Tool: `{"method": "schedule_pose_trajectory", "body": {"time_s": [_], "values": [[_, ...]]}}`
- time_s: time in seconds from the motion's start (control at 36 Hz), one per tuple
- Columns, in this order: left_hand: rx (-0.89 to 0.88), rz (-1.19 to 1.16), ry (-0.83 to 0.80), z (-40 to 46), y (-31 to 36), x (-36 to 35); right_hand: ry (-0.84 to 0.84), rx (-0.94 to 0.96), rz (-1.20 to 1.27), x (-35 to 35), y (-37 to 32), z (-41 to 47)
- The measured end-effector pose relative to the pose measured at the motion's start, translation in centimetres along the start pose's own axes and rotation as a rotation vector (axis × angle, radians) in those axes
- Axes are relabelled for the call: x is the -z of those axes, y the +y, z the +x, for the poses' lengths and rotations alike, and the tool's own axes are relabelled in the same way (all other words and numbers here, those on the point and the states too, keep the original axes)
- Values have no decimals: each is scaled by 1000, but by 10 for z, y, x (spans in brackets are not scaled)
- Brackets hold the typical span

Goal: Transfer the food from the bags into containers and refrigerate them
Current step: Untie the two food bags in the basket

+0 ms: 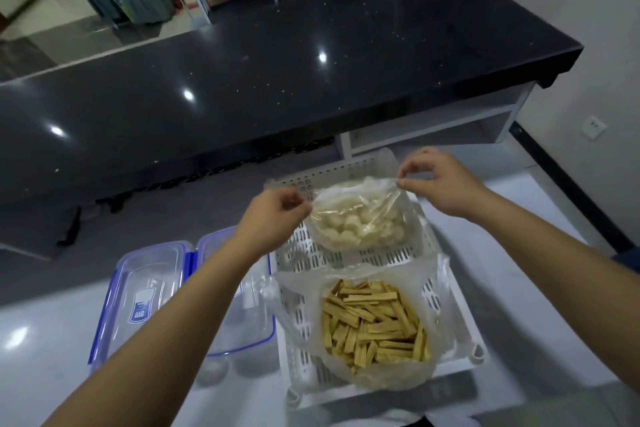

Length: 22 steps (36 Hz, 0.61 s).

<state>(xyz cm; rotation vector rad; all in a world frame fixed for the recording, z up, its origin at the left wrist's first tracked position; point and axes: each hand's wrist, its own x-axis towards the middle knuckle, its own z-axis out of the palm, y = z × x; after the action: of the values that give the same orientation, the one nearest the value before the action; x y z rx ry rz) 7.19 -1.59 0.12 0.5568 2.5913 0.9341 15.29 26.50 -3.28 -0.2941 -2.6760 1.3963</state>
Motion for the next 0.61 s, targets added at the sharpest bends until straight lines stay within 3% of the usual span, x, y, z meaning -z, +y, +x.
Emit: {"method": "schedule_pose_trajectory", "body": {"time_s": [0.08, 0.22, 0.36, 0.44, 0.61], "values": [[-1, 67, 34, -4, 2, -6, -24, 10, -6, -8, -4, -4], [-159, 143, 82, 1, 16, -2, -67, 116, 24, -14, -29, -3], [-248, 312, -78, 21, 41, -5, -165, 143, -302, -24, -51, 6], [-284, 394, -105, 28, 54, -8, -83, 195, -389, -29, -59, 6], [-358, 250, 124, 17, 59, 7, 82, 243, -295, -3, -63, -6]]}}
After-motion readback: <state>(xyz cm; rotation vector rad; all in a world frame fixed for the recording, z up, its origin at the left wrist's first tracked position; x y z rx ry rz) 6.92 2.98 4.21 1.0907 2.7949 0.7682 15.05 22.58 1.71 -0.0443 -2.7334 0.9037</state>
